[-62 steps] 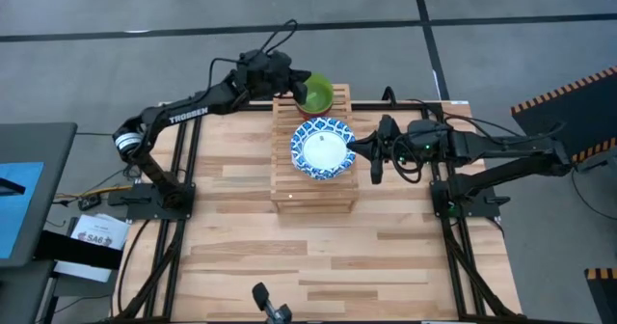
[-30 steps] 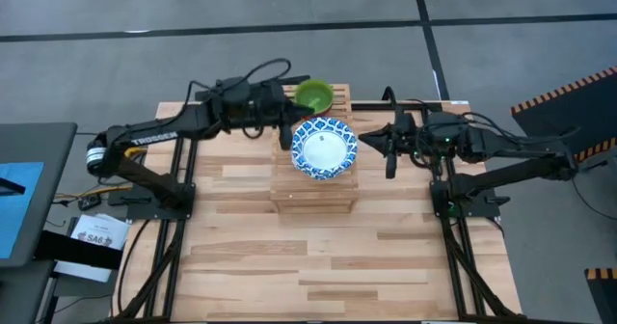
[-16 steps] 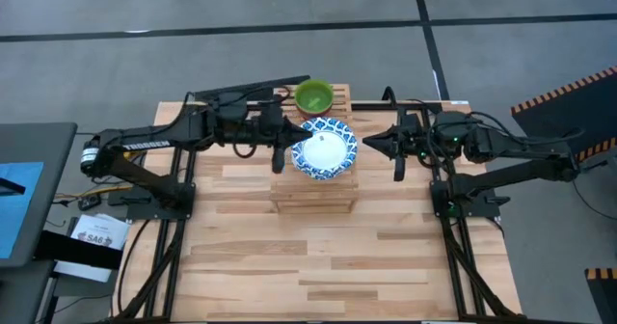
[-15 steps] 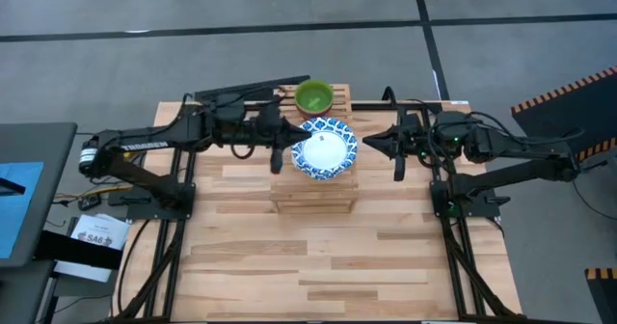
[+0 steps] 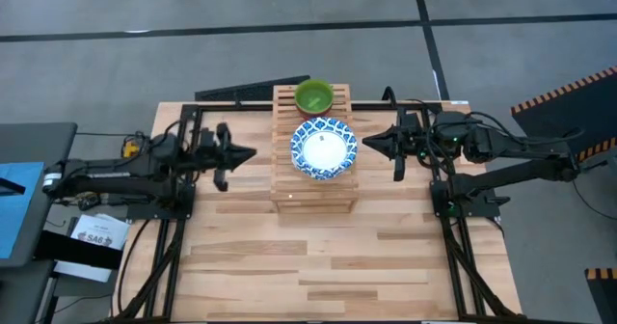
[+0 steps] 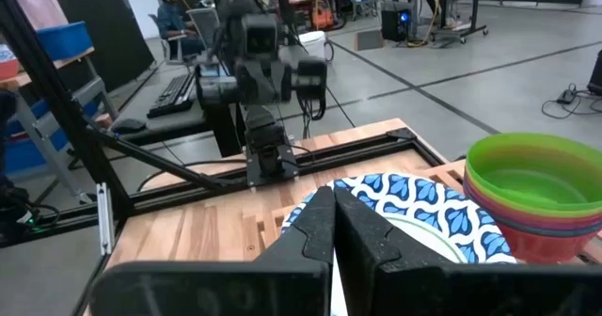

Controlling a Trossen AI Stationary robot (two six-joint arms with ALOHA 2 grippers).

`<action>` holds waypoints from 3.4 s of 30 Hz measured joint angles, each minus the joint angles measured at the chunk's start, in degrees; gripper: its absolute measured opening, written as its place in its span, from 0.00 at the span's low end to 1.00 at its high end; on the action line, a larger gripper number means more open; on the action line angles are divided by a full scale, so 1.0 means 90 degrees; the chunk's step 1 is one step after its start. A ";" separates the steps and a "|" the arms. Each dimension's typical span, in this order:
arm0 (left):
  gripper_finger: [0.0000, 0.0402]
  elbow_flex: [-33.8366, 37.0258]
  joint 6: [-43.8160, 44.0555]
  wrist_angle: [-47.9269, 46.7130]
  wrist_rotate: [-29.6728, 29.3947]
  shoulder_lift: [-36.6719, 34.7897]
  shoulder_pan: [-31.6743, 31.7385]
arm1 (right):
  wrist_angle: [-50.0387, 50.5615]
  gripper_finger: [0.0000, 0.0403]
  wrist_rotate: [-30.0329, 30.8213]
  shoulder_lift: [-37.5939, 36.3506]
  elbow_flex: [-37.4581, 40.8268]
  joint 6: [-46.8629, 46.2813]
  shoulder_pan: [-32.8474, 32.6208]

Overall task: Place and stack bowls onto a shelf
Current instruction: Return to Home Position

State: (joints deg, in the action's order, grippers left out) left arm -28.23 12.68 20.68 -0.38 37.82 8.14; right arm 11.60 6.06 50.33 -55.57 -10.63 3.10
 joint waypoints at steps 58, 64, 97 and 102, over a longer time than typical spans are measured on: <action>0.00 0.3061 0.1496 -0.2076 -0.0267 -0.4082 -0.0546 | -0.2332 0.05 -0.0186 -0.5097 0.5825 -0.1822 -0.0378; 0.00 0.3065 0.1497 -0.2071 -0.0270 -0.4090 -0.0432 | -0.2220 0.05 -0.0189 -0.5580 0.6120 -0.1301 -0.0573; 0.00 0.3084 0.1497 -0.2095 -0.0102 -0.4194 -0.0437 | -0.1510 0.12 -0.0209 -0.5588 0.6137 -0.0328 -0.0759; 0.00 0.3089 0.1497 -0.2093 -0.0102 -0.4194 -0.0447 | -0.1541 0.12 -0.0188 -0.5581 0.6137 -0.0330 -0.0760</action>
State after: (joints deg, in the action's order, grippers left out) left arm -0.43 26.15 1.85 -1.30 0.08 4.12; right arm -2.26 4.37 0.10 -0.34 -13.61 -3.74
